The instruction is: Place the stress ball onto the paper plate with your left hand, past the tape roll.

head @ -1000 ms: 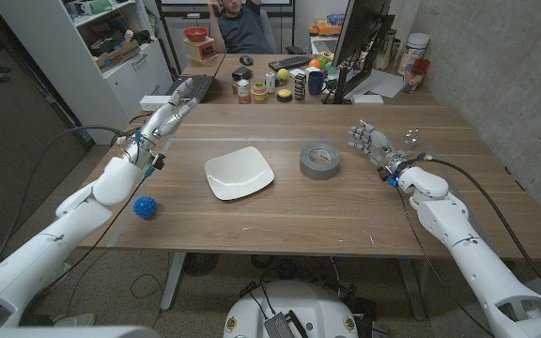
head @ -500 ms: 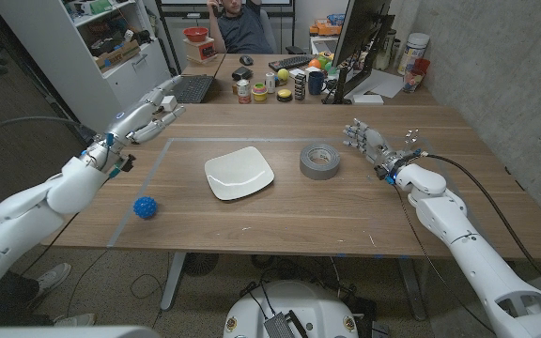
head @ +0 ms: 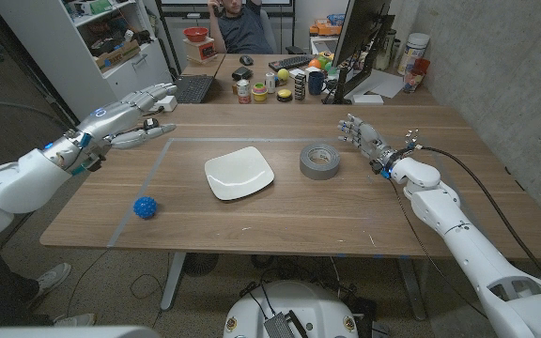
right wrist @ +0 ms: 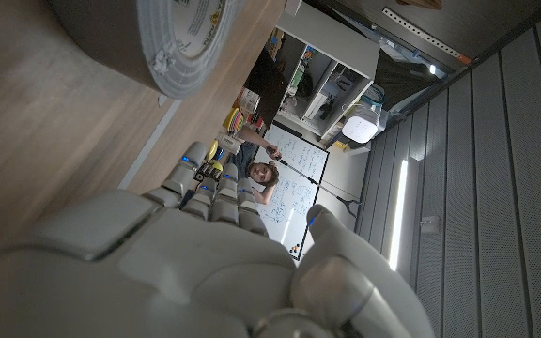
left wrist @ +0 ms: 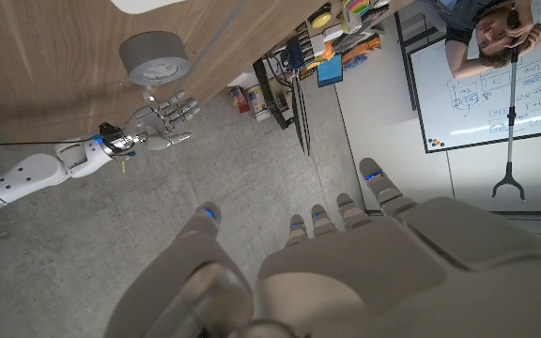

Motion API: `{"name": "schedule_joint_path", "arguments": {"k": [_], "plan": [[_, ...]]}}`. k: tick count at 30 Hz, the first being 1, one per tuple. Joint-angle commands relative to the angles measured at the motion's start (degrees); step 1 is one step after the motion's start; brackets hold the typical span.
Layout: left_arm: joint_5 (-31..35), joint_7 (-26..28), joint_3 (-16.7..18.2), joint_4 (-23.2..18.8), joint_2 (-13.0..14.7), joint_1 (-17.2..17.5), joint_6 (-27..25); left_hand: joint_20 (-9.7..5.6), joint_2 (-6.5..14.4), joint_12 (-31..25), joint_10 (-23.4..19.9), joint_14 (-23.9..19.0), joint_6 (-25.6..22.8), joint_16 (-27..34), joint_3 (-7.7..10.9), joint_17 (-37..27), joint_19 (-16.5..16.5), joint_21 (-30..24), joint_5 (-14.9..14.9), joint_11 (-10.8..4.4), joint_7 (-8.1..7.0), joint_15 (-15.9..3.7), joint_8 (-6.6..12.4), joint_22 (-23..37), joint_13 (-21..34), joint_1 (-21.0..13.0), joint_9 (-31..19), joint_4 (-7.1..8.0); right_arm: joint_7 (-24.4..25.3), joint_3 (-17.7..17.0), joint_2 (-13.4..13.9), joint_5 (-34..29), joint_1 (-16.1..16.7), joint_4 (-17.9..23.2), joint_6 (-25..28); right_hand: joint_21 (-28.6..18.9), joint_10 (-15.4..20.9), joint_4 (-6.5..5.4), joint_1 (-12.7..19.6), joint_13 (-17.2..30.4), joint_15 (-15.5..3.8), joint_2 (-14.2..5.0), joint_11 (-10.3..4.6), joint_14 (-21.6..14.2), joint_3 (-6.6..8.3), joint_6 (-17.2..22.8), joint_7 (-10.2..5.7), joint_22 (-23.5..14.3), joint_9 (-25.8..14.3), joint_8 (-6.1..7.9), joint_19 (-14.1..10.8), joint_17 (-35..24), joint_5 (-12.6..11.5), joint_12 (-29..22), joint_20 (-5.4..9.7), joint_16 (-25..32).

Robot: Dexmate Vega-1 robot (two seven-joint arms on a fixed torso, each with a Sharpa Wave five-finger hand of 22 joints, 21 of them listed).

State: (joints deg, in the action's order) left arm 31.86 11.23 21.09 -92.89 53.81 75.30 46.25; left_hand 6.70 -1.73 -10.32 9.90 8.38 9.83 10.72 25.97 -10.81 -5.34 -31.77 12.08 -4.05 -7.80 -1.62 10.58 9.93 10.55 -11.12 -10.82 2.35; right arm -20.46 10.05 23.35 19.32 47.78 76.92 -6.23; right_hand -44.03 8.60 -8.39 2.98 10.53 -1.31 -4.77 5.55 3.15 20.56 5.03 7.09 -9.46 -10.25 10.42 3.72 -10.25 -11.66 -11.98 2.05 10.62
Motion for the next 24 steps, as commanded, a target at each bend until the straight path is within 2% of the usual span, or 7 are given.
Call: {"name": "schedule_joint_path", "arguments": {"k": [1,5,7,8,16,21,24], "plan": [[-3.05,-17.60,4.58,-0.45,1.07,1.31,0.06,0.67,-1.07,-0.23,1.21,0.62,6.72,0.25,-0.38,-0.30,0.61,0.03,0.42,0.50,-0.69,0.19,0.08,0.12,0.09,-0.25,-0.11,-0.30,0.94,1.97,1.47,-1.12,-2.53,-0.36,0.81,0.06,0.71,-0.03,-0.02,0.19,0.25,-4.06,0.00,-0.43,-0.29,0.29,0.09,-0.24,-0.14,0.53,-0.49,-0.26,-0.24,-0.54,4.35,0.60],[-3.59,-22.10,5.21,-1.01,1.31,1.42,-0.75,1.67,-1.71,-0.02,2.36,1.28,8.23,0.15,-0.80,-0.38,0.70,0.40,0.53,0.50,-1.05,0.43,-0.20,0.08,0.14,-0.30,-0.17,-0.42,1.05,2.17,1.61,-0.99,-2.63,-0.44,0.75,0.11,0.93,0.00,0.01,0.19,0.26,-4.03,-0.06,-0.58,-0.34,0.50,0.04,-0.25,-0.14,0.59,-0.68,-0.25,-0.26,-0.62,4.30,0.62],[-3.65,-24.33,5.67,-1.53,1.48,1.61,-1.32,1.91,-1.89,0.10,2.93,1.66,8.75,0.07,-0.95,-0.42,0.55,0.60,0.58,0.54,-0.95,0.57,-0.26,0.08,0.16,-0.27,-0.20,-0.42,1.15,2.25,1.63,-0.92,-2.70,-0.53,0.74,0.16,0.96,0.01,0.02,0.18,0.28,-4.03,-0.06,-0.63,-0.36,0.56,0.06,-0.25,-0.14,0.61,-0.72,-0.25,-0.26,-0.63,4.28,0.63],[-3.66,-25.41,5.86,-1.75,1.62,1.68,-1.55,2.58,-2.11,0.17,3.65,2.08,9.46,0.06,-1.18,-0.48,0.29,0.94,0.67,0.58,-0.59,0.63,-0.29,0.07,0.20,-0.22,-0.25,-0.38,1.11,2.29,1.58,-0.86,-2.80,-0.77,0.55,0.18,0.96,0.02,0.03,0.18,0.31,-4.04,-0.02,-0.66,-0.37,0.58,0.12,-0.25,-0.14,0.61,-0.74,-0.24,-0.27,-0.62,4.26,0.63],[-5.66,-34.74,6.06,-2.20,3.82,1.96,-2.08,3.09,-2.36,0.21,6.09,4.44,13.64,-0.19,-1.63,-0.65,-0.60,2.19,1.10,1.53,-0.19,1.57,-0.69,0.10,0.34,-0.48,-0.39,-0.33,0.82,2.73,1.41,-0.66,-3.42,-2.09,-0.39,0.36,1.01,-0.02,-0.02,0.18,0.30,-4.06,-0.03,-0.70,-0.46,0.68,0.13,-0.26,-0.14,0.60,-0.87,-0.26,-0.29,-0.63,4.29,0.60],[-7.04,-39.07,5.79,-2.46,4.21,2.06,-2.76,3.64,-2.51,-0.49,5.03,4.15,13.36,0.20,-1.73,-0.67,0.50,2.19,1.28,1.99,0.07,1.73,-0.05,0.10,0.40,-0.92,-0.43,-0.53,0.39,3.05,1.25,-0.54,-3.97,-3.01,-1.04,0.49,1.10,-0.03,-0.02,0.18,0.38,-4.09,0.10,-0.75,-0.50,0.71,0.12,-0.27,-0.14,0.58,-0.97,-0.27,-0.31,-0.65,4.29,0.59],[-7.37,-41.64,5.57,-2.99,4.63,2.37,-3.43,4.40,-2.66,-1.36,2.93,2.17,12.39,1.13,-1.76,-0.60,3.01,1.93,1.62,2.14,0.27,2.12,0.74,0.12,0.46,-2.00,-0.44,-1.06,0.30,3.22,1.26,-0.59,-4.26,-3.34,-1.25,0.55,1.10,0.00,0.03,0.18,0.35,-4.14,-0.05,-0.75,-0.49,0.72,0.13,-0.27,-0.14,0.57,-1.00,-0.25,-0.33,-0.64,4.29,0.57]]}}
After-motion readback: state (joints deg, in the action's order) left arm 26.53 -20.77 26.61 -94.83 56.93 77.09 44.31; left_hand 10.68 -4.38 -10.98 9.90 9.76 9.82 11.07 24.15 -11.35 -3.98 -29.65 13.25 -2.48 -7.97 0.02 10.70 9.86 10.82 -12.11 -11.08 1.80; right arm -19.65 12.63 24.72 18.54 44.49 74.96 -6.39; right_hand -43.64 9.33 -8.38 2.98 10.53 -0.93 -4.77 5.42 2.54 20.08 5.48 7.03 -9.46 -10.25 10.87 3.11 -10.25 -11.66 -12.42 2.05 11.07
